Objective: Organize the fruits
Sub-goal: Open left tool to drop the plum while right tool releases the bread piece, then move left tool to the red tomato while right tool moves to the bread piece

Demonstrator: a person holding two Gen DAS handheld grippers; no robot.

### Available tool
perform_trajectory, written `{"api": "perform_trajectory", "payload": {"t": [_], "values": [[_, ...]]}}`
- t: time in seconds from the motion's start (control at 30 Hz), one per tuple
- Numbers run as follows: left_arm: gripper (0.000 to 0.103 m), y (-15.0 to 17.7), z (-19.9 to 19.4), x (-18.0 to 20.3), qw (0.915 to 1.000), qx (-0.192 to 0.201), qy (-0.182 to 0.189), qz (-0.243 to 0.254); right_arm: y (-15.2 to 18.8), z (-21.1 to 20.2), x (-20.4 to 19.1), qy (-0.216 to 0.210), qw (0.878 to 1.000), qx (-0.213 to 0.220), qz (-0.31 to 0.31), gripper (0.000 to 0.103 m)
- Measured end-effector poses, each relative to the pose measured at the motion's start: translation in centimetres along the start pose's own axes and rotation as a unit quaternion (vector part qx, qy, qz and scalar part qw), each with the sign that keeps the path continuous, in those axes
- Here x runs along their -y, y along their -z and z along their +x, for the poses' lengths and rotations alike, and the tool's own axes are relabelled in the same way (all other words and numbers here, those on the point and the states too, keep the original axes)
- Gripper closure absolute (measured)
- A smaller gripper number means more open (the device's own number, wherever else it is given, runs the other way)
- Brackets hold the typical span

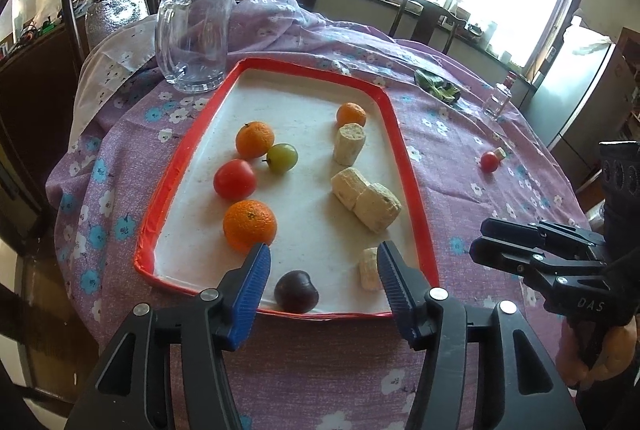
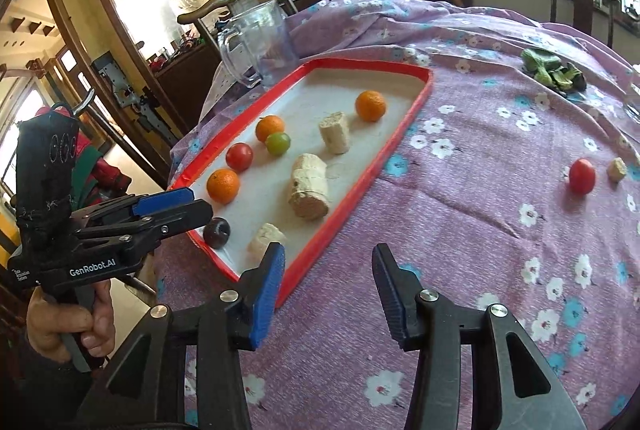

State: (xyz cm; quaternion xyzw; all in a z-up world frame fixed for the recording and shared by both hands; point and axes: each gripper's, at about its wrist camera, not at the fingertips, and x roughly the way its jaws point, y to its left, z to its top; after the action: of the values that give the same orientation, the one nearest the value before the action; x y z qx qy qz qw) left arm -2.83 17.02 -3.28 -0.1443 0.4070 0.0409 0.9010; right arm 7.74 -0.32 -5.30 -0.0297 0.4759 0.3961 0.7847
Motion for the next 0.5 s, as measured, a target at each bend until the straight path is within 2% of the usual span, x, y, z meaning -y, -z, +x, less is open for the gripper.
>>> {"api": "perform_trajectory", "payload": {"t": [0.2, 0.33, 0.5], "values": [[0.046, -0.4, 0.8, 2.1, 0.9997, -0.009, 0.010, 0.020, 0.7, -1.6, 2.9, 0.015, 1.000, 0.010, 0.025, 0.056], [0.040, -0.8, 1.4, 3.7, 0.9992, -0.012, 0.016, 0.034, 1.2, -2.7, 5.2, 0.028, 0.998, 0.016, 0.045, 0.056], [0.037, -1.2, 2.8, 6.4, 0.9978, -0.023, 0.030, 0.055, 1.8, -4.2, 7.9, 0.040, 0.997, 0.027, 0.067, 0.056]]}}
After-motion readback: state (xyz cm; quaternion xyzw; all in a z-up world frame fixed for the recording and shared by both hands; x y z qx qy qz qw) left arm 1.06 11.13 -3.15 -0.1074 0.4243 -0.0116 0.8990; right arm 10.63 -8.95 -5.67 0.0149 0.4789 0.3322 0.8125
